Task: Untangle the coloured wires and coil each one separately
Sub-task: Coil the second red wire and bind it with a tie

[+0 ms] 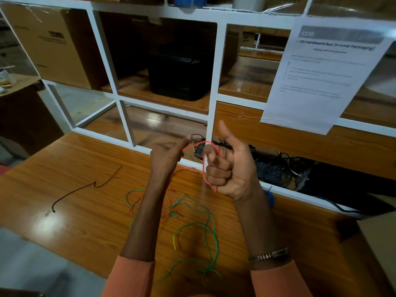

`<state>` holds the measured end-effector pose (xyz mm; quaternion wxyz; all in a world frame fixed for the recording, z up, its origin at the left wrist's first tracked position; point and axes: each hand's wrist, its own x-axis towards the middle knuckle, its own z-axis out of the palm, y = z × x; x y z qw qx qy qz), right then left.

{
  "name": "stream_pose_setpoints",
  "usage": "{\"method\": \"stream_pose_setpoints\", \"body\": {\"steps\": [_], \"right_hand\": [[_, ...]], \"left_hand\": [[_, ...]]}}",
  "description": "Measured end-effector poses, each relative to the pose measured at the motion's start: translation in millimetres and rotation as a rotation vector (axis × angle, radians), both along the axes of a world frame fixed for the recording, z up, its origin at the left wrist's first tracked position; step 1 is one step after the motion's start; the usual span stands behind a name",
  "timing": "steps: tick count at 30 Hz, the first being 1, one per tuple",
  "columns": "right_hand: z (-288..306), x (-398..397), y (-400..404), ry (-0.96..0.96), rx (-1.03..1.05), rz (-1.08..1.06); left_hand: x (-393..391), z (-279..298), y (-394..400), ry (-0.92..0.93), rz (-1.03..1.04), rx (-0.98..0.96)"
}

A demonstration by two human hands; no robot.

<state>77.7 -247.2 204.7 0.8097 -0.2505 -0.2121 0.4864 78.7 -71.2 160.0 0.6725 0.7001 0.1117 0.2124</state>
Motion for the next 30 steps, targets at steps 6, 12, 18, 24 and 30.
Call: {"method": "stream_pose_setpoints", "body": {"steps": [6, 12, 18, 24, 30], "right_hand": [[19, 13, -18, 0.229, 0.605, -0.469], [10, 24, -23, 0.048, 0.099, -1.032], [-4, 15, -4, -0.334, -0.774, -0.846], [-7, -6, 20, -0.491, -0.92, -0.343], [-4, 4, 12, -0.221, -0.381, 0.086]], "left_hand": [[-6, -25, -1, 0.156, -0.111, 0.221], [-25, 0, -7, -0.078, -0.447, 0.226], [-30, 18, 9, -0.306, -0.378, 0.264], [-29, 22, 6, -0.303, -0.296, 0.154], [-18, 6, 15, -0.209, -0.2, 0.13]]}}
